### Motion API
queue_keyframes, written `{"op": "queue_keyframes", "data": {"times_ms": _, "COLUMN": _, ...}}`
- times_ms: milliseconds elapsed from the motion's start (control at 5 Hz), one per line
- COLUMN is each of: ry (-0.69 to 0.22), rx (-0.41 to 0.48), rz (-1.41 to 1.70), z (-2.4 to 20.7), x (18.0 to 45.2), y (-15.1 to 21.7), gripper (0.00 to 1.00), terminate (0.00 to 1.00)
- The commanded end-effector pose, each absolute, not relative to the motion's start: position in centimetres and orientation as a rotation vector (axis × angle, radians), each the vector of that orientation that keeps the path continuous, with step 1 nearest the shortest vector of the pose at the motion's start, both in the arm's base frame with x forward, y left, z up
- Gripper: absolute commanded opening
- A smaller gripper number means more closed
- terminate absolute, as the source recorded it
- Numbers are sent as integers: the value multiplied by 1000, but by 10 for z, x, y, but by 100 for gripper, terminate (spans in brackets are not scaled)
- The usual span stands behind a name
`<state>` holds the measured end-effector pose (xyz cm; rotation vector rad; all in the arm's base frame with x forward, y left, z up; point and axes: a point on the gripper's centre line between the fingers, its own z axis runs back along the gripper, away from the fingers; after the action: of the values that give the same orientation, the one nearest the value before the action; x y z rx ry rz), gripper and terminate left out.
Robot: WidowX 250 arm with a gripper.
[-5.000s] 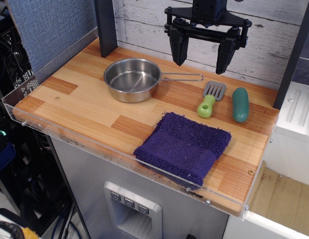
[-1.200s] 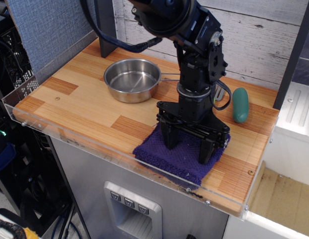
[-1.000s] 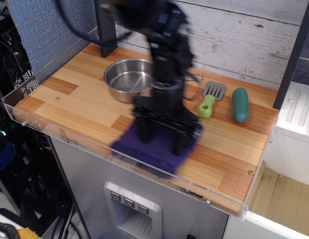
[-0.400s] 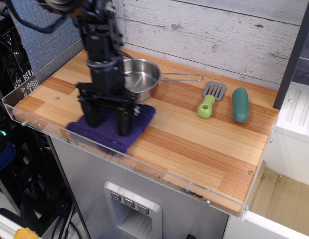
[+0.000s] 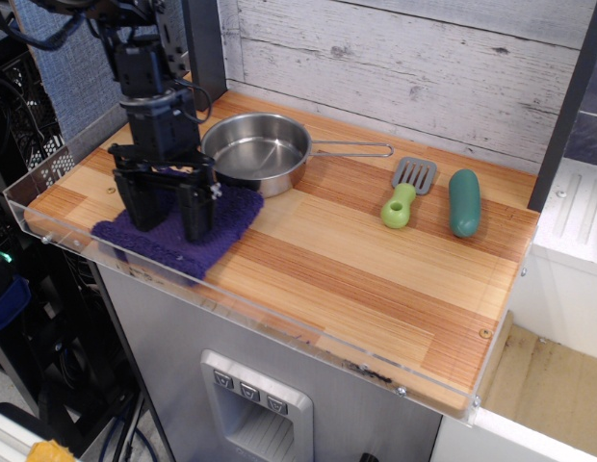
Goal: Slide the cloth to the bottom of the pot.
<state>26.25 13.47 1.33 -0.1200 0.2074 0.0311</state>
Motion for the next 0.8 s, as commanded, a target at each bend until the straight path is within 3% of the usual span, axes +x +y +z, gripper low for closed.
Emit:
{"op": "queue_keyframes", "data": {"times_ms": 0, "ry": 183, "rx": -87, "rz": 32, "z": 25, "x": 259, "y": 157, "gripper": 100, "terminate": 0}}
{"op": "queue_keyframes", "data": {"times_ms": 400, "ry": 139, "rx": -12, "rz": -2, "z": 46, "x": 269, "y": 151, "gripper": 100, "terminate": 0}}
{"op": "queue_keyframes", "data": {"times_ms": 600, "ry": 75, "rx": 34, "rz": -33, "z": 70, "x": 278, "y": 137, "gripper": 100, "terminate": 0}}
